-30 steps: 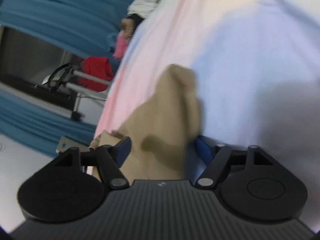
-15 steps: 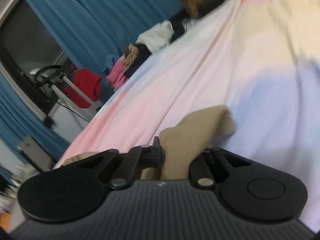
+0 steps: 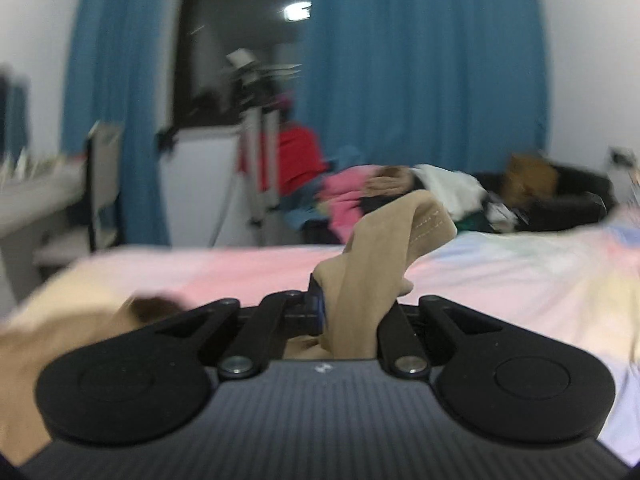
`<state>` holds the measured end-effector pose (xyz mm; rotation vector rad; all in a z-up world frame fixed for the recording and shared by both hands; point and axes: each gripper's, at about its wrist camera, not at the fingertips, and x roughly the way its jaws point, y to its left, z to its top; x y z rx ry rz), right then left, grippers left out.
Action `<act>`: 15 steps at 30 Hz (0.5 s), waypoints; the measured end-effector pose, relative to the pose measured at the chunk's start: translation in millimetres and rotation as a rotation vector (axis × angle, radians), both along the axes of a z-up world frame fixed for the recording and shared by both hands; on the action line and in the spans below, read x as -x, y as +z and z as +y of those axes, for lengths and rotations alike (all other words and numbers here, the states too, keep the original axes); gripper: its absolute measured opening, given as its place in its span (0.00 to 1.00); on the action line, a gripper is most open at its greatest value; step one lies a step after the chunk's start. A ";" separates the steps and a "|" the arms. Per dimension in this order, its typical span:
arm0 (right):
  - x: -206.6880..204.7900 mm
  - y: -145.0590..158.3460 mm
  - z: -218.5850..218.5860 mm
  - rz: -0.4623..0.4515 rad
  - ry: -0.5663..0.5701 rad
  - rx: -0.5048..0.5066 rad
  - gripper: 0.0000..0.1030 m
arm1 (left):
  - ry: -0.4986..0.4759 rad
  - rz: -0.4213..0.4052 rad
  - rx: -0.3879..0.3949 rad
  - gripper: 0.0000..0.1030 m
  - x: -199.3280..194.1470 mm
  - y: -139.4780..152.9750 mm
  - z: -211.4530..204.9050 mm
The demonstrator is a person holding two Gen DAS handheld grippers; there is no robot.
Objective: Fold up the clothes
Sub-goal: 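Lift the held side with the right gripper, fold it over the body, release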
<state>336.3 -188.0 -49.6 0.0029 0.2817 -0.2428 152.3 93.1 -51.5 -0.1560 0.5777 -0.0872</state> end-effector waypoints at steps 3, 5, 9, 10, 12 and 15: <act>-22.6 -26.7 34.1 0.091 0.037 0.041 0.10 | 0.043 0.047 -0.026 1.00 -8.2 -9.0 13.7; -38.3 -44.6 39.1 0.176 0.072 0.008 0.10 | 0.024 0.064 -0.017 1.00 -12.8 -14.1 14.8; -51.5 -60.0 35.0 0.285 0.173 -0.126 0.51 | -0.002 0.087 -0.022 1.00 -21.9 -27.3 6.3; -45.9 -57.2 33.5 0.269 0.188 -0.120 0.74 | -0.007 0.095 -0.030 1.00 -23.2 -31.1 1.3; -28.2 -45.9 30.9 0.235 0.224 -0.115 0.81 | -0.019 0.101 -0.036 1.00 -23.6 -36.5 -6.5; 13.1 -18.2 26.2 0.175 0.279 -0.115 0.81 | -0.043 0.092 -0.030 1.00 -18.7 -37.1 -12.4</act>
